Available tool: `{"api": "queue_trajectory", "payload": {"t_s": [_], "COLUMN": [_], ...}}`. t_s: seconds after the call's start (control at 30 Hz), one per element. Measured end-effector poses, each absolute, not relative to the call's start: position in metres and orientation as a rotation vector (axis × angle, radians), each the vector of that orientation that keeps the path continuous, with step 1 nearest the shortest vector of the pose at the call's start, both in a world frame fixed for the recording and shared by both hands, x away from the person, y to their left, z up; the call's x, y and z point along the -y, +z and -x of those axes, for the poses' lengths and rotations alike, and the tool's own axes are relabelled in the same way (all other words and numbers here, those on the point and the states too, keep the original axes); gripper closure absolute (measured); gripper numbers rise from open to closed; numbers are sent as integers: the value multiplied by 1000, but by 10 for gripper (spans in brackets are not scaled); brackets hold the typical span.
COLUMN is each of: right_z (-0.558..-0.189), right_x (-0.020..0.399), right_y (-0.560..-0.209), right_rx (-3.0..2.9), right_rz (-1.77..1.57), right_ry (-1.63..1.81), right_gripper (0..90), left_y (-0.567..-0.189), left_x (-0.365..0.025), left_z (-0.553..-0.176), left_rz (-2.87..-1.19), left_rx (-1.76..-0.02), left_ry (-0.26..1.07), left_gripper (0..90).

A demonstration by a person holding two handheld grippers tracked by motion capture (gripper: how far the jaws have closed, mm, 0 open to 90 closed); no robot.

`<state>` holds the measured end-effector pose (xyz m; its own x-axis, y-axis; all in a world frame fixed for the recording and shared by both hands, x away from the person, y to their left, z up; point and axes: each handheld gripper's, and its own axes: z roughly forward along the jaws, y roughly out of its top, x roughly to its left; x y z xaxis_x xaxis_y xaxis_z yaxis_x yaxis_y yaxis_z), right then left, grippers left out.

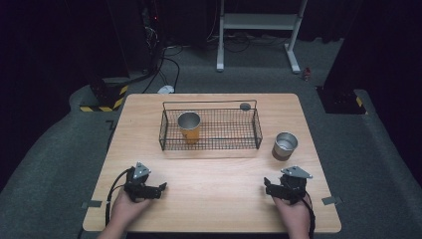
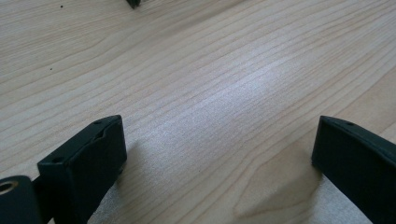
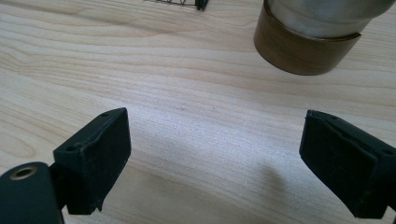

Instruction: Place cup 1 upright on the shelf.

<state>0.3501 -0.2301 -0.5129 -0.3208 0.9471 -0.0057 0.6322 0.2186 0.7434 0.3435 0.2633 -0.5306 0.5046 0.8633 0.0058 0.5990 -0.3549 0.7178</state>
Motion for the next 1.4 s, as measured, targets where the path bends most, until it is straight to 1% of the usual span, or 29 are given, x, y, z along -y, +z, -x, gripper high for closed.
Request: {"api": "queue_trajectory", "payload": {"t_s": [0.6,1.03,1.4], "right_z": [-358,-369,-376], "right_x": [245,242,243], "right_y": [-498,-487,-486], "right_rx": [-1936,-1919,-1909], "right_rz": [-1487,-1475,-1474], "right_ry": [951,945,917], "right_gripper": [91,90,95], "left_y": [-531,-530,-531], "left_x": [-264,-264,-264], "left_z": [-344,-344,-344], "left_rz": [-2088,-2089,-2087], "left_rx": [-1185,-1184,-1185], "left_ry": [512,510,506], "left_gripper": [34,34,35]}}
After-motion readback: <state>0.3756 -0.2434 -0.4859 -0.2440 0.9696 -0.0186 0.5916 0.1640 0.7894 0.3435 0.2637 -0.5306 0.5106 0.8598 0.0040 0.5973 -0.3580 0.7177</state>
